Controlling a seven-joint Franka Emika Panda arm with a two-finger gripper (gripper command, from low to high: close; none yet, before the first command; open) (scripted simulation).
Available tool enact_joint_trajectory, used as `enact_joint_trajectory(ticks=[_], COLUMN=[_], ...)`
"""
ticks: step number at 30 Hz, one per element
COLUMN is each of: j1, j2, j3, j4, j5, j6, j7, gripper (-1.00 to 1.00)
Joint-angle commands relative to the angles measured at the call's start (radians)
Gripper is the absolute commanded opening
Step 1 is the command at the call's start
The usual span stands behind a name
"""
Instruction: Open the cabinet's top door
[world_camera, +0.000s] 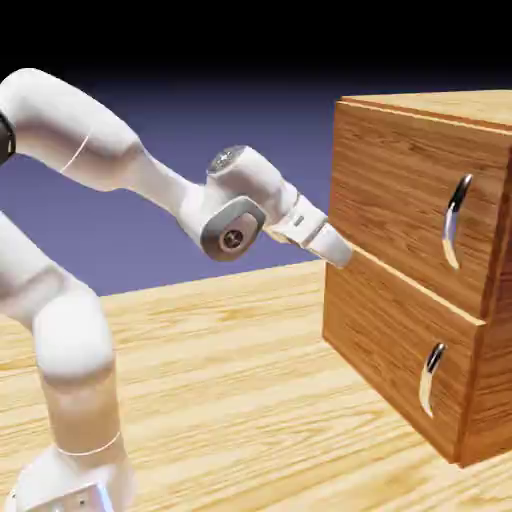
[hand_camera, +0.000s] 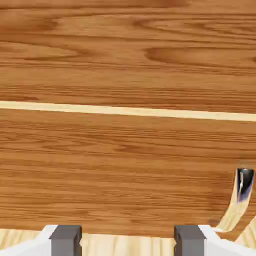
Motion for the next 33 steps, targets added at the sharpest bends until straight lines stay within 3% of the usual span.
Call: enact_joint_trajectory(ticks=[1, 33], j1=[0.017, 0.56], j2=[-0.009, -0.281], j3=[-0.019, -0.637], j4=[0.008, 0.269], j5=[-0.044, -1.435], j6=[-0.003, -0.087], j7=[-0.019, -0.625], gripper=[0.0, 0.0])
